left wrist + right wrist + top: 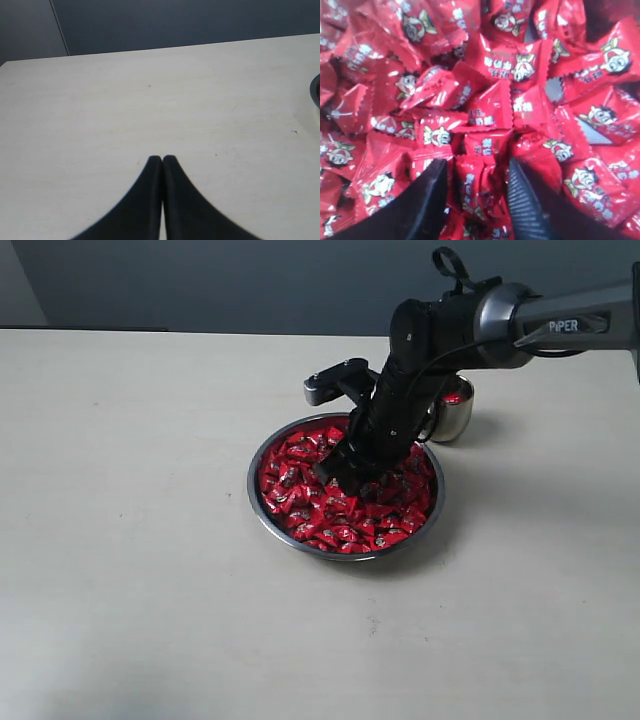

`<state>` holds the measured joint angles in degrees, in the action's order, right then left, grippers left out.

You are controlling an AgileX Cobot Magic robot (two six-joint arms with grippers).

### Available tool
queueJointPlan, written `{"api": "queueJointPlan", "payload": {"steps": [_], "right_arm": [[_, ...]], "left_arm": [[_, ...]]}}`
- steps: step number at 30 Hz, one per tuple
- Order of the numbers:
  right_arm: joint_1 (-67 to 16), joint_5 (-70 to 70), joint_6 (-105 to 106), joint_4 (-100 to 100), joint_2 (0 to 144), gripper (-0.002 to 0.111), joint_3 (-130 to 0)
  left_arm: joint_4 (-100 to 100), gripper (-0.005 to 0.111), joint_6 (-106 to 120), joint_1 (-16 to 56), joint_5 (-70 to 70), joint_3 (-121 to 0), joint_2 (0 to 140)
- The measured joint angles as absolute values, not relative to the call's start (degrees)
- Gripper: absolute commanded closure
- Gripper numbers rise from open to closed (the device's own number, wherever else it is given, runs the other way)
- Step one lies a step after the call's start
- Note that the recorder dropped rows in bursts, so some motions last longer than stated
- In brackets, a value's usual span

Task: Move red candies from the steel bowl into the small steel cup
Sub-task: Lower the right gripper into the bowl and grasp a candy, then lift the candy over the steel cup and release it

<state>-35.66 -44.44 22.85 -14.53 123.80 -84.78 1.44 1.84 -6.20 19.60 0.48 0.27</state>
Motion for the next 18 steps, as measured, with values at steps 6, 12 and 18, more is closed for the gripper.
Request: {"api": "queueJointPlan", "payload": {"steps": [6, 12, 18], "right_arm": [[-35.7, -44.3, 22.4, -14.5, 124.5, 0.069, -84.9], [-35.7, -44.2, 22.0, -13.9, 124.5, 0.07, -84.9], [-35.7, -44.2, 20.5, -11.5, 124.6, 0.102, -85.0]], "left_arm": [[1.4, 0.106, 1.8, -6.2, 19.6, 0.5, 0.3], [1.4, 0.106, 1.8, -6.2, 19.6, 0.5, 0.3], [1.4, 0.106, 1.8, -6.2, 19.6, 0.5, 0.3]]}}
